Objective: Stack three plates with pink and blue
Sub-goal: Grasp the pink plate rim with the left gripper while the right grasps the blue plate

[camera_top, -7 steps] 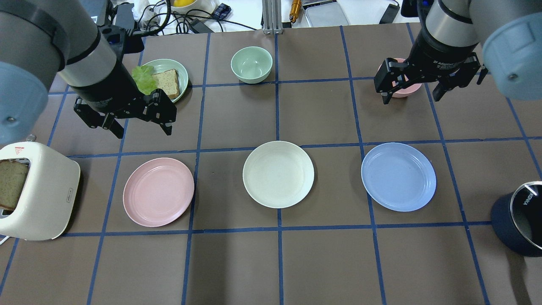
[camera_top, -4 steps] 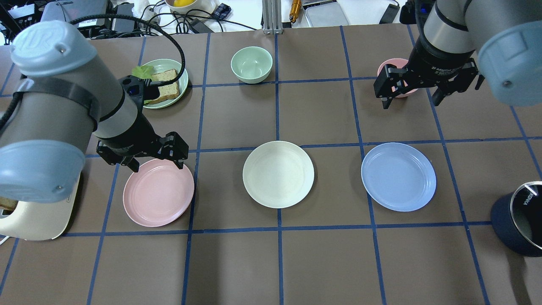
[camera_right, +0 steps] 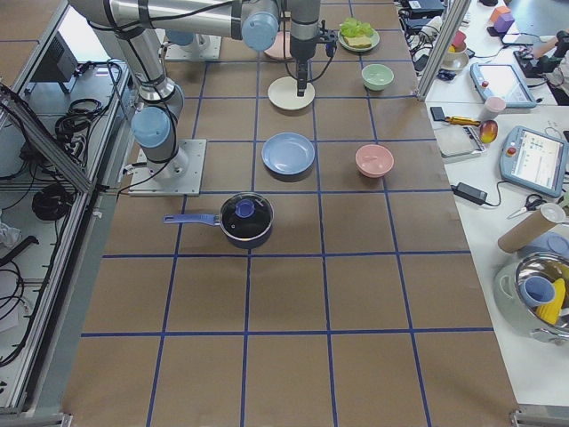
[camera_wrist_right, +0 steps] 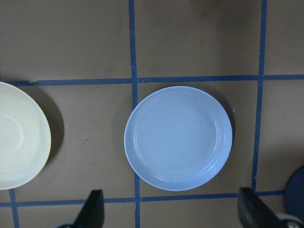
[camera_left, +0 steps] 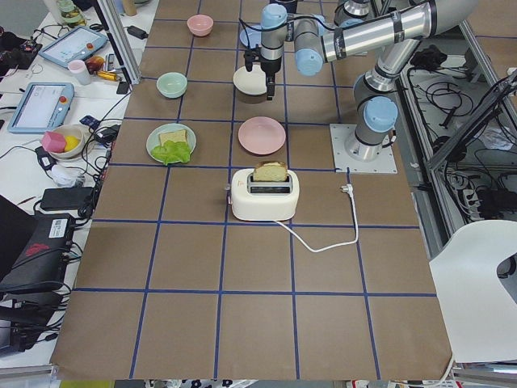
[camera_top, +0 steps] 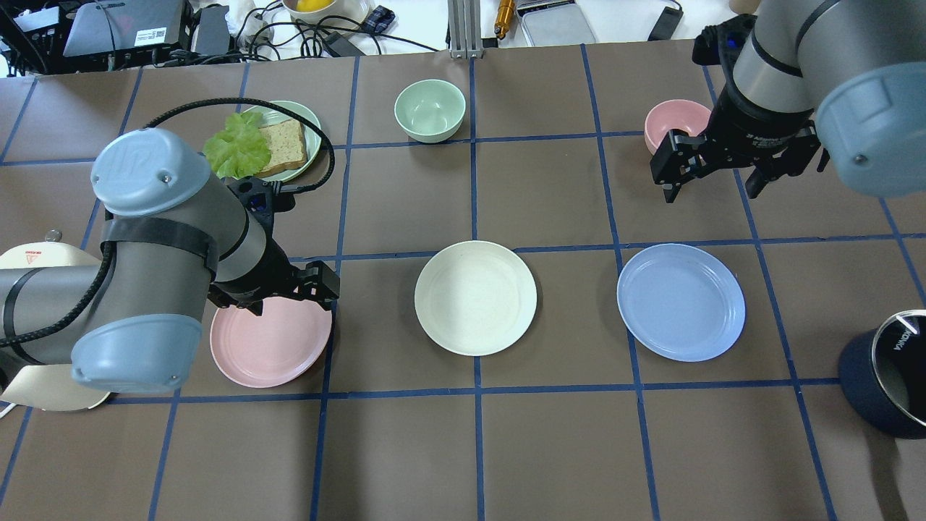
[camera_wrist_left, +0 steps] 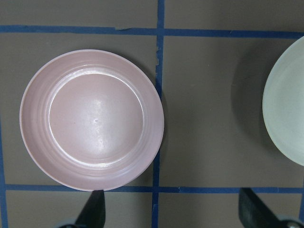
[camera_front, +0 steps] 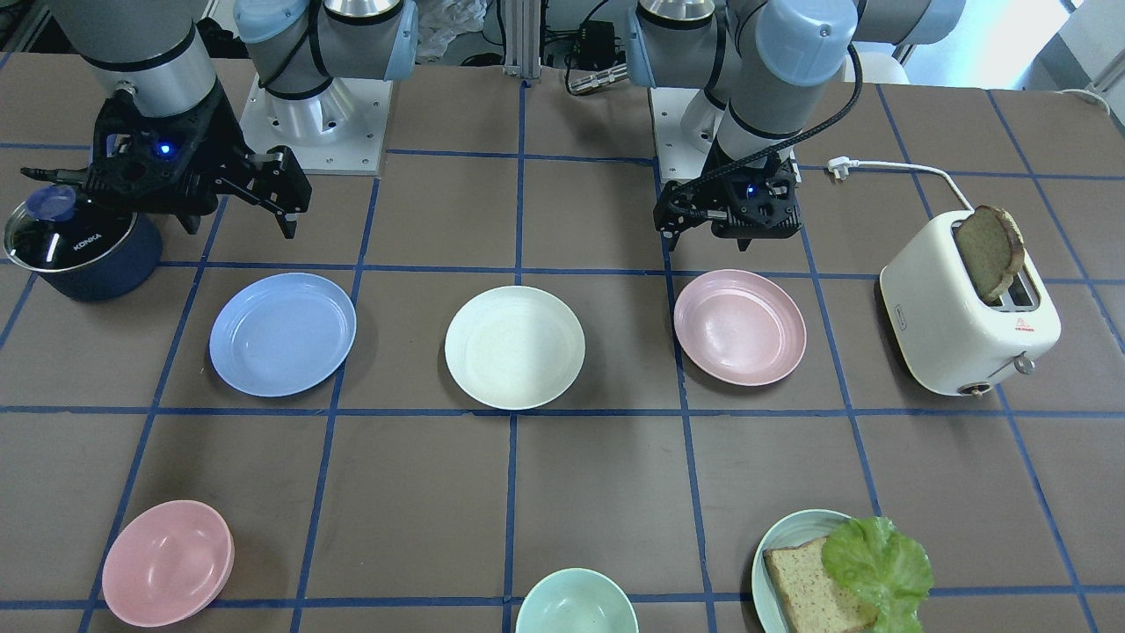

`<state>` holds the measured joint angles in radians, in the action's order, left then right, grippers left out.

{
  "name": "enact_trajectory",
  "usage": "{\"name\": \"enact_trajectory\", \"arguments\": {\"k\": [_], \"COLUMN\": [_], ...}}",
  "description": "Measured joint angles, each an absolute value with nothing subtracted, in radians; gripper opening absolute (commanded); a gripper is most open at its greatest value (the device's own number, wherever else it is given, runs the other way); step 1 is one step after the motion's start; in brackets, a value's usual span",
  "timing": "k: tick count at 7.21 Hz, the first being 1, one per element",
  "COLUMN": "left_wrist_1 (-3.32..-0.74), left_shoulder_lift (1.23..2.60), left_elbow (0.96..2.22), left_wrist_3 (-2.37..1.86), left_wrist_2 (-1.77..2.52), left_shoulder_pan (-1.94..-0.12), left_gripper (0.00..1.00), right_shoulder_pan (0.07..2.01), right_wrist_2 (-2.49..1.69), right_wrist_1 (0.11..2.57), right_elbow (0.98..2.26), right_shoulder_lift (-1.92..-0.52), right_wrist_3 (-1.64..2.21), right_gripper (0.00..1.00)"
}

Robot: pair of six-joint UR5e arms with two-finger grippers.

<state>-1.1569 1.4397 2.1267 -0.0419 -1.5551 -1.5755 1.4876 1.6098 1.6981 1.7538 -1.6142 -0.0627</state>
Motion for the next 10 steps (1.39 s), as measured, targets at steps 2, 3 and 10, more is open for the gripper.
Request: {"name": "enact_trajectory", "arguments": {"k": [2,3,10], "left_wrist_1": [-1.144,-1.141,-1.033], "left_shoulder_lift": [1.465,1.481,1.604], "left_elbow": [2.153,2.161,2.169], "left_wrist_3": [-0.057,-0.061,-0.014], "left_wrist_2": [-1.553,-1.553,-1.563], "left_shoulder_pan": [-1.576,-1.577,-1.615], "left_gripper": [0.73,0.71,0.71], "right_shoulder_pan": [1.394,1.346,1.135], "right_wrist_2": [1.611,1.613,1.572], "right_wrist_1": [1.874,1.97,2.203], "right_elbow": [1.922,2.001,2.159], "right_shoulder_lift": [-1.615,-1.615,-1.486], "right_wrist_3": [-0.129,-0.179,-0.337], "right_gripper": [1.0,1.0,1.0]}}
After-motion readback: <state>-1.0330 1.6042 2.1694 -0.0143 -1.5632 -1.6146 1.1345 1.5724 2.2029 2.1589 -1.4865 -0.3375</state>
